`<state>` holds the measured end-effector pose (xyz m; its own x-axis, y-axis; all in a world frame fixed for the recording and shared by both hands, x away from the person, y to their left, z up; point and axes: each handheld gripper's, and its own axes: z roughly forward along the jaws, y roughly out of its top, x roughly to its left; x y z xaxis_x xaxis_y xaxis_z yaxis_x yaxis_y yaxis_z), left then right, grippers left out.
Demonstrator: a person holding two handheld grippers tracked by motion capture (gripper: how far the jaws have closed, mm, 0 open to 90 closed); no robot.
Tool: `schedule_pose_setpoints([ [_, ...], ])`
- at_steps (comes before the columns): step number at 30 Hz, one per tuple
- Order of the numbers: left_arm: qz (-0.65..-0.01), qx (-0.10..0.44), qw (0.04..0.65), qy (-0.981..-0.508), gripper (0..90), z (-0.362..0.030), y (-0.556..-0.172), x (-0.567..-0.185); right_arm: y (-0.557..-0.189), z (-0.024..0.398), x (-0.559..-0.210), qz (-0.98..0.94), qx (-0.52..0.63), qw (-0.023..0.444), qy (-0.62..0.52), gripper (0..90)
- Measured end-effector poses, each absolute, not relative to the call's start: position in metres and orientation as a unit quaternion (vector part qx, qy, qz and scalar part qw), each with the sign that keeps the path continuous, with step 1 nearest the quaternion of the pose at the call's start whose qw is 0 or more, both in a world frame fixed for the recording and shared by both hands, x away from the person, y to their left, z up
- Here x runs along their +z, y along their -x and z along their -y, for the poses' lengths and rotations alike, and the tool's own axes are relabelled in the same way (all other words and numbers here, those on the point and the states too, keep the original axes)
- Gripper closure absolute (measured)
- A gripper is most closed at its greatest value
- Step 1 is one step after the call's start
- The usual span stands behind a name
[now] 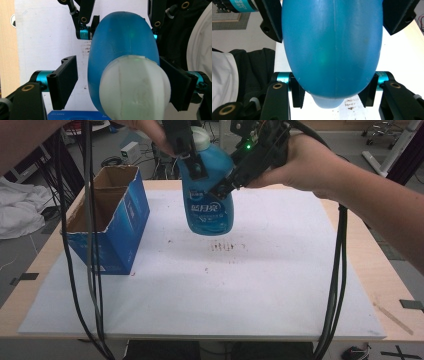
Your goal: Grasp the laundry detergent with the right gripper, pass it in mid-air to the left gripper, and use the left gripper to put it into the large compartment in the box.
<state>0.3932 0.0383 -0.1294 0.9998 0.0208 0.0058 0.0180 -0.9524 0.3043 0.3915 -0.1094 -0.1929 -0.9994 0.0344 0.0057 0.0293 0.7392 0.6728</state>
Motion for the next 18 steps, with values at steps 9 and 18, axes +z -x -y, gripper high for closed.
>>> schedule_pose_setpoints([
  [9, -0.011, 0.002, 0.153, -0.988, 23.7, -0.0376, -0.3932, -0.13, -0.3919, 0.1101, -0.1927, -0.931, 0.364, 0.003, -0.02, 48.2],
  [18, -0.01, 0.001, 0.151, -0.988, 25.9, -0.0358, -0.3926, -0.1306, -0.3917, 0.1102, -0.1927, -0.931, 0.365, 0.004, -0.02, 48.2],
])
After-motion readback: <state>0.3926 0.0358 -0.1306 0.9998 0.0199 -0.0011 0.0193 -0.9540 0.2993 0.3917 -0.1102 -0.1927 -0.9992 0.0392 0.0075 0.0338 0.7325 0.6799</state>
